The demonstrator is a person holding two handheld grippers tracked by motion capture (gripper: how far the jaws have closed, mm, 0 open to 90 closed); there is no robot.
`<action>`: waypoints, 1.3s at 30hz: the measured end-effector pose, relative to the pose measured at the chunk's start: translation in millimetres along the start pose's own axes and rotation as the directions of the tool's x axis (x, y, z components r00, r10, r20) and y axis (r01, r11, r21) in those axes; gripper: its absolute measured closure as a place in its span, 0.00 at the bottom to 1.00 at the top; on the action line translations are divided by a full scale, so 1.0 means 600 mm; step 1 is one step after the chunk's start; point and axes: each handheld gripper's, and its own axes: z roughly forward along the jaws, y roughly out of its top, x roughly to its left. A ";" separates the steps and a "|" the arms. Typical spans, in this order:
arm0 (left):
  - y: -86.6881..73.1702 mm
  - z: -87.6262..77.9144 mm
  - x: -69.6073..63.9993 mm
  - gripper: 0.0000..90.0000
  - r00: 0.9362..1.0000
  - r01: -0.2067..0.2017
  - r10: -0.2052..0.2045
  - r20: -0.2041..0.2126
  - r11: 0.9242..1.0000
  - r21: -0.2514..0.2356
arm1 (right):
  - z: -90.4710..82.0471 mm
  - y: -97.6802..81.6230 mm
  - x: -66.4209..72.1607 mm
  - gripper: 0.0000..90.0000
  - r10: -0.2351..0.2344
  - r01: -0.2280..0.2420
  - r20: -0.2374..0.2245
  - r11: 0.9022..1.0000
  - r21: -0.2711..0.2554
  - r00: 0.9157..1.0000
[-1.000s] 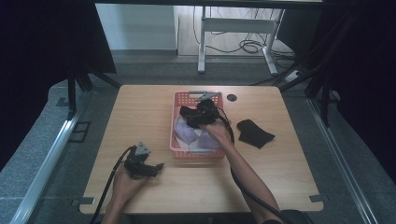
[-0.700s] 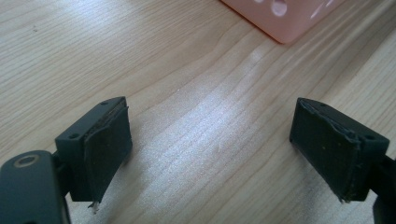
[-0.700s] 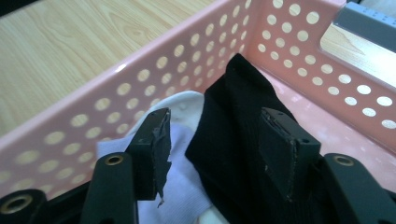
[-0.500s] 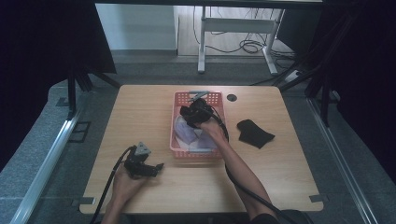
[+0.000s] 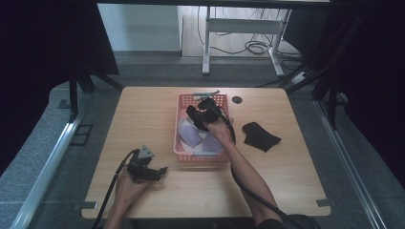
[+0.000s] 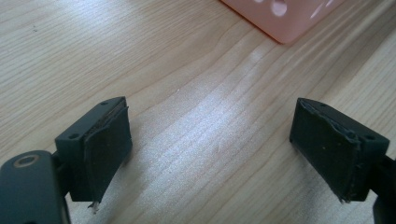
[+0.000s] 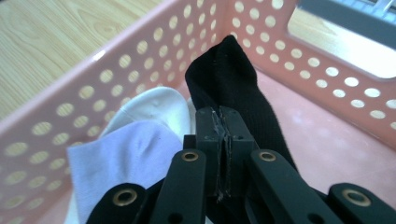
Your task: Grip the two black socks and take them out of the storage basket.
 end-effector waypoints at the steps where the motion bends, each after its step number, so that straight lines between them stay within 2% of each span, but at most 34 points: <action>1: 0.000 0.000 0.000 0.14 1.000 0.000 0.000 0.000 1.000 0.000 | -0.004 0.001 0.000 0.97 0.003 -0.003 -0.004 1.000 -0.008 1.000; 14: 0.000 0.000 0.000 0.14 1.000 -0.001 0.001 0.000 1.000 0.000 | -0.070 0.029 0.010 0.97 -0.035 0.034 -0.008 0.995 -0.092 0.999; 16: 0.000 0.000 0.000 0.14 1.000 -0.002 0.002 0.000 1.000 0.000 | -0.087 0.035 0.012 0.97 -0.048 0.047 -0.007 0.992 -0.117 0.999; 26: 0.000 0.000 0.000 0.14 1.000 -0.002 0.002 0.000 1.000 0.000 | -0.133 0.051 0.018 0.97 -0.064 0.062 -0.009 0.984 -0.166 0.998; 38: 0.000 0.000 0.000 0.14 1.000 -0.001 0.001 -0.001 1.000 -0.003 | -0.200 0.074 0.028 0.97 -0.084 0.080 -0.006 0.967 -0.240 0.996; 39: 0.000 0.000 0.000 0.14 1.000 -0.001 0.001 -0.001 1.000 -0.001 | -0.212 0.077 0.028 0.97 -0.087 0.083 -0.005 0.964 -0.254 0.996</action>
